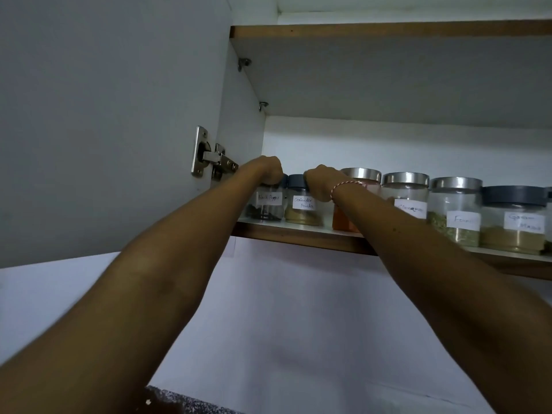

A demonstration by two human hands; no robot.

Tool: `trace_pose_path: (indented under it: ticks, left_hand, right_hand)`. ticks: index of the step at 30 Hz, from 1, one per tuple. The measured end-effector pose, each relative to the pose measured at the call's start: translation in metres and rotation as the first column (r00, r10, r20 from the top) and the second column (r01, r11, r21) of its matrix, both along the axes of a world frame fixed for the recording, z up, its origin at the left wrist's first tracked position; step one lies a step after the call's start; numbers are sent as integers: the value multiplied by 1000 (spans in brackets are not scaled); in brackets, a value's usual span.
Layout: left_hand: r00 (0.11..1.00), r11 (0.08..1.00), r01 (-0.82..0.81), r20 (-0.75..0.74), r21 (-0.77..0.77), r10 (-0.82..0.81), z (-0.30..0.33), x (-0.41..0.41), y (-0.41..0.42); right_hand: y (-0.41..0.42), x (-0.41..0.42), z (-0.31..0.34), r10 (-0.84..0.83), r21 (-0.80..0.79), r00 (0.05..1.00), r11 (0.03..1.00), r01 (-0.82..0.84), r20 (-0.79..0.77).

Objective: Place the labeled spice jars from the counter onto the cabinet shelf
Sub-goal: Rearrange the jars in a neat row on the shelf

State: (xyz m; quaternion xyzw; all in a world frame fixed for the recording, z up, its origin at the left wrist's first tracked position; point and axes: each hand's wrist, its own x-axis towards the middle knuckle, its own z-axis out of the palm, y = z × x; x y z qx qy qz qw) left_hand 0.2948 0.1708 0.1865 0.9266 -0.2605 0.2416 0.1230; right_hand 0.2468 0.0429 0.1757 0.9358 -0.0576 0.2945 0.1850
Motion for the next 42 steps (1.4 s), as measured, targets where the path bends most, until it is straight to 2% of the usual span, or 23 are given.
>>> trace_pose_path:
  ticks: [7, 13, 15, 18, 19, 22, 26, 28, 32, 36, 42]
  left_hand:
    - [1000, 999, 8, -31, 54, -6, 2, 16, -4]
    - [999, 999, 40, -14, -3, -40, -5, 13, -2]
    - [998, 995, 70, 14, -64, -69, -12, 12, -2]
    - [974, 961, 213, 111, -177, -196, -20, 2, -4]
    - [956, 938, 286, 126, -196, -265, -19, -3, -5]
    - [892, 863, 452, 143, -226, -429, -12, -26, -14]
    - [850, 848, 518, 170, -108, -498, -2, -62, -42]
    - [850, 861, 508, 172, -20, -498, 2, -73, -57]
    - [847, 873, 484, 221, 54, -483, -1, -85, -75]
    - [873, 909, 417, 270, 20, -406, 0, -91, -85]
    - [917, 935, 348, 182, 66, -354, 2, -88, -89]
  right_hand:
    - [-2, 13, 4, 2, -10, 1000, 1000, -2, -6]
    - [-2, 8, 1, -24, -75, 1000, 997, 24, 1]
    - [2, 0, 1, -3, -177, 998, 984, 13, 60]
    - [3, -21, 7, 192, -346, 943, 934, -90, 273]
    - [1, -30, 10, 226, -327, 914, 939, -111, 338]
    - [-18, -65, 16, 193, -99, 879, 981, -166, 437]
    - [-64, -112, 10, 29, -73, 892, 997, 4, 452]
    - [-84, -131, 3, -53, -30, 900, 997, 73, 432]
    - [-107, -148, -9, -50, 52, 943, 998, 35, 329]
    - [-121, -147, -12, -20, 86, 957, 996, -5, 290]
    - [-127, -131, -2, 46, 109, 945, 990, -85, 323]
